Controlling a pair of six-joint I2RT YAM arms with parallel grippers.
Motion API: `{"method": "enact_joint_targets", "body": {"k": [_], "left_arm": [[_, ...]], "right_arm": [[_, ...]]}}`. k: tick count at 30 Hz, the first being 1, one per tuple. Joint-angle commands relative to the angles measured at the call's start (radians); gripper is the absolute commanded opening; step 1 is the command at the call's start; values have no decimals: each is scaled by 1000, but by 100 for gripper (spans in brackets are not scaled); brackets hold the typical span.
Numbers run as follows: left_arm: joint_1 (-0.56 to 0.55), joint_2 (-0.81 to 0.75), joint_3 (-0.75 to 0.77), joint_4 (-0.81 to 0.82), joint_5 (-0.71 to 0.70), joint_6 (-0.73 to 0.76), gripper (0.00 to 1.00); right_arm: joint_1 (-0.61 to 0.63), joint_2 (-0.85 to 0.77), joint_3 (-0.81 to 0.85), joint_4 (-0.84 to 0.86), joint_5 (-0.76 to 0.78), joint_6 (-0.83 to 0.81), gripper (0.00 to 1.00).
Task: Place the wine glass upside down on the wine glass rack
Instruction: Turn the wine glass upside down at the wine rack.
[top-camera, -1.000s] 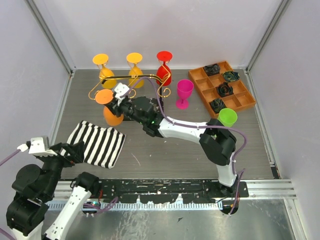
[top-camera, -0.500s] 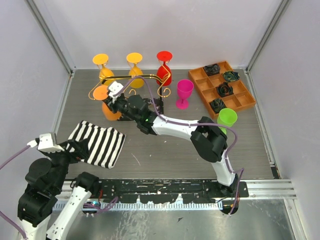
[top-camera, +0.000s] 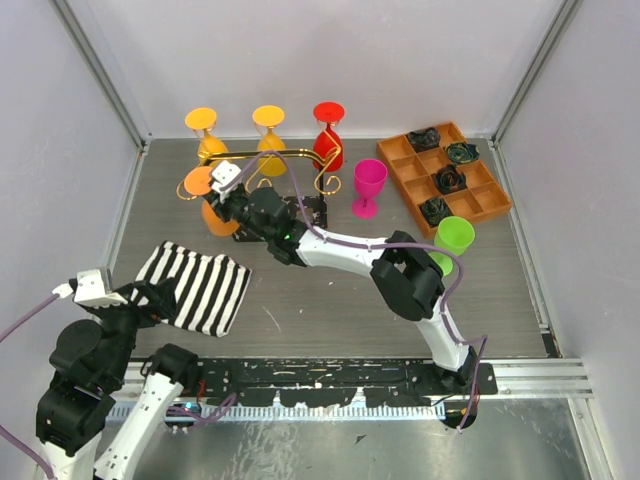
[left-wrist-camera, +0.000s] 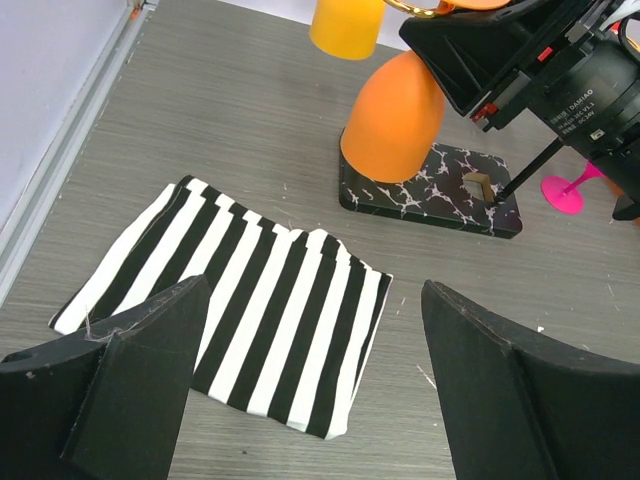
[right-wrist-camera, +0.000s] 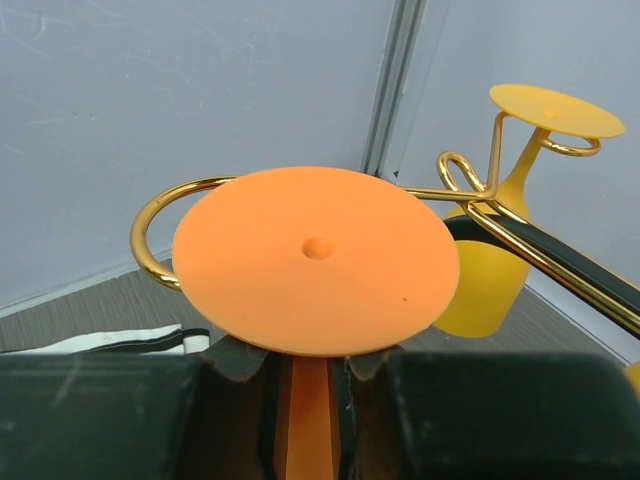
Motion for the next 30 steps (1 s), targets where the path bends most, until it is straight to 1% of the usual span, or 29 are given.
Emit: {"method": "enact_joint_targets", "body": {"k": [1, 3, 8, 12, 16, 24, 30], "left_arm": [[10, -7, -7, 31, 7, 12, 93], [10, -8, -8, 33, 10, 13, 93], [10, -8, -8, 33, 12, 15, 93], [10, -10, -11, 33, 14, 15, 93], [11, -10, -10, 34, 14, 16, 93], [12, -12, -12, 34, 15, 16, 93], [13, -13, -12, 35, 14, 16, 94]], "right_arm": [[7, 7, 70, 51, -37, -19, 5], [7, 13, 79, 49, -49, -21, 7], [6, 31, 100, 42, -77, -19, 9], [6, 36, 108, 37, -90, -15, 13], [3, 37, 110, 35, -114, -11, 20], [-3, 52, 147, -14, -198, -11, 23], [-8, 50, 144, -30, -216, -13, 31]]}}
